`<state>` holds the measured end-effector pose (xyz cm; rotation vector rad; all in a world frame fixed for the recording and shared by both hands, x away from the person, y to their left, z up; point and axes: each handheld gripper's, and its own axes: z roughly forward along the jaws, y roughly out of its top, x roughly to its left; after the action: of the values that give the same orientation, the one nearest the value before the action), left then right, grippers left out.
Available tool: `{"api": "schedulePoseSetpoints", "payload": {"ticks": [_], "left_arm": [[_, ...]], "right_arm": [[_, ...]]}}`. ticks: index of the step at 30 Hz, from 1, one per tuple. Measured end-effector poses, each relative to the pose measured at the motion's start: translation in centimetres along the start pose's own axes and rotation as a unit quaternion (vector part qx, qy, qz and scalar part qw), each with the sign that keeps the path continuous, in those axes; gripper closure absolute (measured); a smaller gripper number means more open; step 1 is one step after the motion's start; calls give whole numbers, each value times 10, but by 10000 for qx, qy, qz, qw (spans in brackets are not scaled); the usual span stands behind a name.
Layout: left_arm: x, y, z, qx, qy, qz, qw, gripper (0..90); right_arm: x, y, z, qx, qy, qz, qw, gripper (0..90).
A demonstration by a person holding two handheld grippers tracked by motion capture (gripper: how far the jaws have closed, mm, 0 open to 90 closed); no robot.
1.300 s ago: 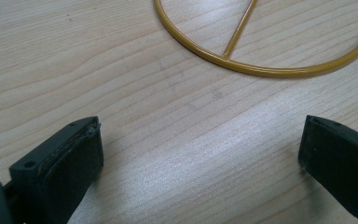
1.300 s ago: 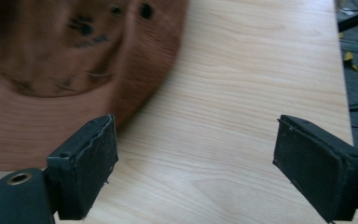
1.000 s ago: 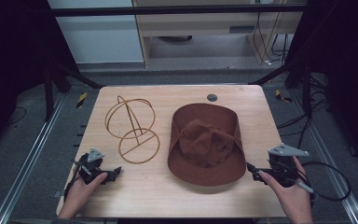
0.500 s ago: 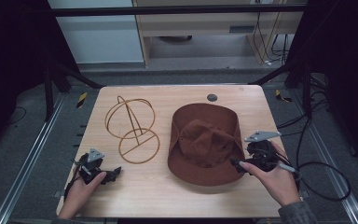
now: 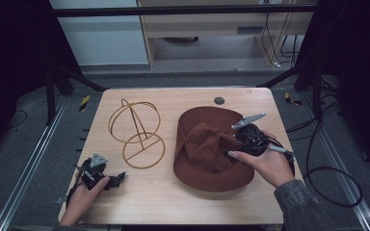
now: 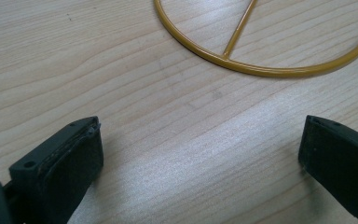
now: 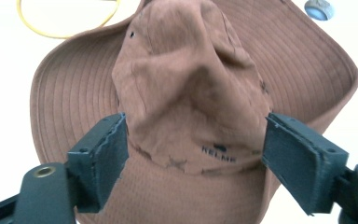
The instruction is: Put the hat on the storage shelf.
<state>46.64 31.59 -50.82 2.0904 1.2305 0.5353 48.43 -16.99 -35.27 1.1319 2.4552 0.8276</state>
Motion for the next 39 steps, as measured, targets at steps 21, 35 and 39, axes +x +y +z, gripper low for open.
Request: {"api": "schedulePoseSetpoints", "payload": {"ticks": [21, 35, 39], "left_arm": [[0, 0, 0, -12, -9, 3, 10000, 0], [0, 0, 0, -26, -8, -14, 10000, 0], [0, 0, 0, -26, -8, -13, 10000, 0]], "right_arm": [[-9, 57, 53, 528, 408, -151, 9977, 171], [-11, 59, 80, 810, 450, -245, 9954, 259], [-12, 59, 83, 849, 478, -243, 9949, 291]]}}
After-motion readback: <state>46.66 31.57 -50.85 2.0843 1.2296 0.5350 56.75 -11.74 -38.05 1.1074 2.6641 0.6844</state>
